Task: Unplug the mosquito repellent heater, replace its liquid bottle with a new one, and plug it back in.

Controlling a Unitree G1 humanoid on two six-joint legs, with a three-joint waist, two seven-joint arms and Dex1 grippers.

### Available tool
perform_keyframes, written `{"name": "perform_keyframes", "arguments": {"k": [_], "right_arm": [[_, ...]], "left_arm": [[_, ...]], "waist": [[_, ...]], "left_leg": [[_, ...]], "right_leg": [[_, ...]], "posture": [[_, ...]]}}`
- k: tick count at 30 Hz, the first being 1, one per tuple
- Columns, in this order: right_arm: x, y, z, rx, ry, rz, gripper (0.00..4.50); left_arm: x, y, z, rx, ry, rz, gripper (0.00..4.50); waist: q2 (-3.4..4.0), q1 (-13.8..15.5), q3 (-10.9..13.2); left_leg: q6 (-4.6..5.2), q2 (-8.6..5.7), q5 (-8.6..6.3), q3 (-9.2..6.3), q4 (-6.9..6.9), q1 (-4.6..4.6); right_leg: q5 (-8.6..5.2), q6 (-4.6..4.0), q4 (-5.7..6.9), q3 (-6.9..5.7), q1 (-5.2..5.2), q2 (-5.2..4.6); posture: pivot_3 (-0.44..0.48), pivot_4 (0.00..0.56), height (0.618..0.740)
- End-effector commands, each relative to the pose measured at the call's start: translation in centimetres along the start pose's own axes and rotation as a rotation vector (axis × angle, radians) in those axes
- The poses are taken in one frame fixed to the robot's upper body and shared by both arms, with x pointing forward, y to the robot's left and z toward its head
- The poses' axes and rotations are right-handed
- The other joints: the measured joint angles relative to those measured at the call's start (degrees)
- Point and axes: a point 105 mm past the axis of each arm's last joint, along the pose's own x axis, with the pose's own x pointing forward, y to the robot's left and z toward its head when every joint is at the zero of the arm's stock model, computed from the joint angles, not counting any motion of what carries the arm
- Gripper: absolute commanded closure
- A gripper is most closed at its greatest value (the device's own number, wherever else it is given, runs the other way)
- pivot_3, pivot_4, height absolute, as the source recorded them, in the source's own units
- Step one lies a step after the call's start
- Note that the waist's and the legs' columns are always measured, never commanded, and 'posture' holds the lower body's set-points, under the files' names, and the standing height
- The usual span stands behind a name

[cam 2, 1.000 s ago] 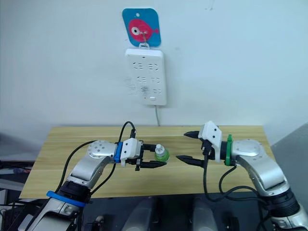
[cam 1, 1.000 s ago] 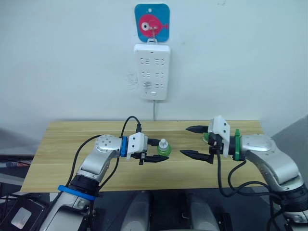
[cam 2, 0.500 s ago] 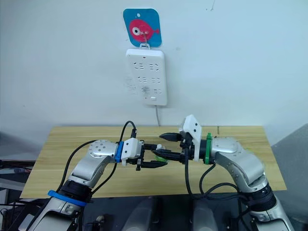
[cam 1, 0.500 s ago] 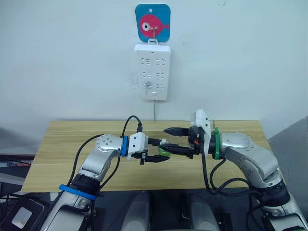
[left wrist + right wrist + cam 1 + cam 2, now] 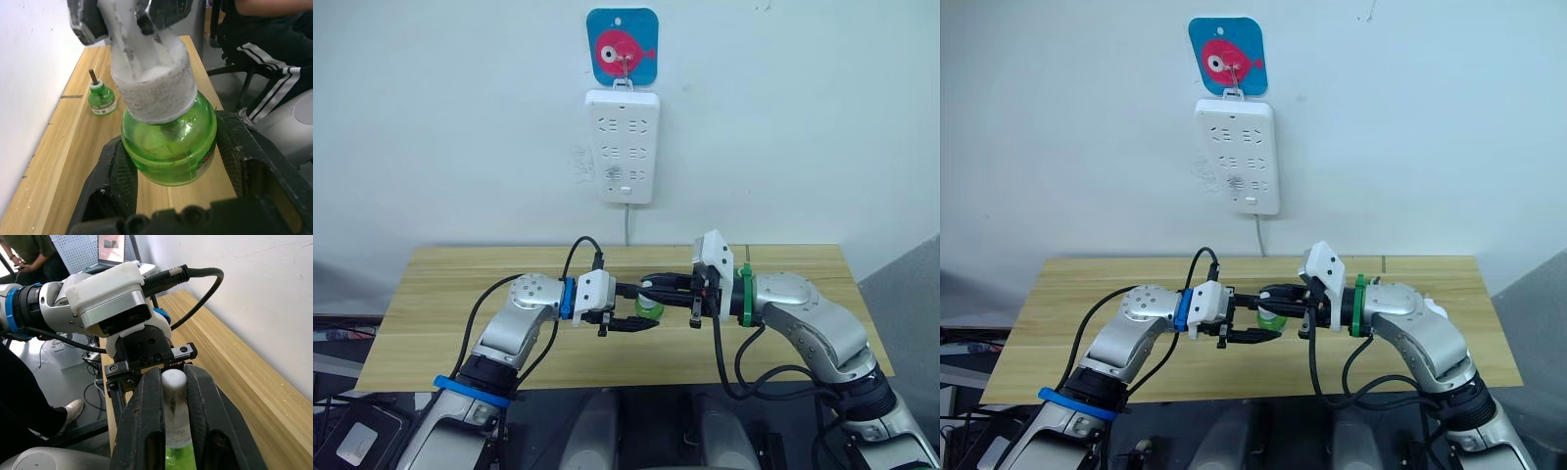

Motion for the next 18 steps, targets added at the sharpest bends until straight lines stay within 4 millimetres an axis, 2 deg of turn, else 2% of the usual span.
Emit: {"name": "perform_keyframes", "arguments": {"k": [1,6,7,9,10,11,13,15,18], "right_arm": [[-0.2,0.7,3.5,-0.042,-0.102,0.023,4.23],[-1.4,-0.3,9.9,-0.032,-0.297,-0.055,4.23],[-1.7,-0.8,10.4,-0.032,-0.31,-0.096,4.23],[-2.2,-2.1,10.1,-0.031,-0.301,-0.194,4.23],[-2.5,-3.3,9.3,-0.041,-0.276,-0.281,4.23],[-3.0,-5.1,7.3,-0.078,-0.215,-0.413,4.23],[-3.9,-7.5,3.6,-0.14,-0.103,-0.601,4.23],[-4.6,-9.0,0.1,-0.189,-0.02,-0.737,4.23],[-4.8,-10.1,-3.3,-0.166,-0.001,-0.854,4.23]], "left_arm": [[0.1,-0.1,1.2,0.038,-0.035,-0.004,2.27],[-1.1,0.4,0.0,0.012,-0.01,0.058,2.27],[-1.4,0.5,-0.3,0.005,-0.006,0.074,2.27],[-1.7,0.6,-0.5,-0.001,-0.005,0.098,2.27],[-1.8,0.7,-0.5,-0.003,-0.007,0.11,2.27],[-2.0,0.7,-0.5,-0.003,-0.009,0.128,2.27],[-2.2,0.9,-0.4,-0.006,-0.014,0.16,2.27],[-2.5,1.1,-0.2,0.008,-0.021,0.196,2.27],[-2.9,1.1,0.1,0.005,-0.027,0.233,2.27]], "waist": [[0.0,0.0,0.0],[0.01,-0.09,0.0],[0.01,-0.08,0.0],[0.01,-0.09,0.0],[0.01,0.02,0.01],[0.01,0.14,0.01],[0.0,0.26,0.01],[-0.01,0.17,0.02],[0.01,-0.14,0.14]], "left_leg": [[0.0,0.0,0.0,0.0,0.0,0.0],[-0.01,0.03,0.0,-0.02,-0.01,0.0],[-0.01,0.03,0.0,-0.05,-0.03,0.0],[-0.01,0.03,0.0,-0.08,-0.06,0.0],[-0.01,0.03,0.0,-0.07,-0.07,0.0],[-0.01,0.01,0.0,-0.06,-0.08,-0.01],[0.02,-0.05,-0.02,-0.05,-0.07,0.0],[0.07,-0.1,-0.04,0.02,-0.05,0.0],[0.06,-0.07,-0.04,0.12,-0.06,0.0]], "right_leg": [[0.0,0.0,0.0,0.0,0.0,0.0],[0.0,0.0,0.01,0.01,-0.03,-0.01],[0.0,-0.01,0.01,-0.01,-0.03,-0.01],[0.0,-0.01,-0.04,-0.03,-0.03,-0.01],[-0.01,-0.02,-0.06,-0.02,-0.03,-0.01],[-0.01,-0.02,-0.08,-0.03,-0.03,-0.03],[-0.01,-0.01,-0.12,-0.06,-0.03,-0.08],[-0.01,0.01,-0.11,-0.02,-0.02,-0.11],[-0.01,0.0,-0.01,0.05,-0.06,-0.1]], "posture": [[0.077,0.221,0.74],[0.073,0.229,0.74],[0.072,0.232,0.74],[0.069,0.233,0.74],[0.067,0.234,0.74],[0.069,0.238,0.74],[0.071,0.243,0.74],[0.08,0.254,0.74],[0.098,0.276,0.74]]}}
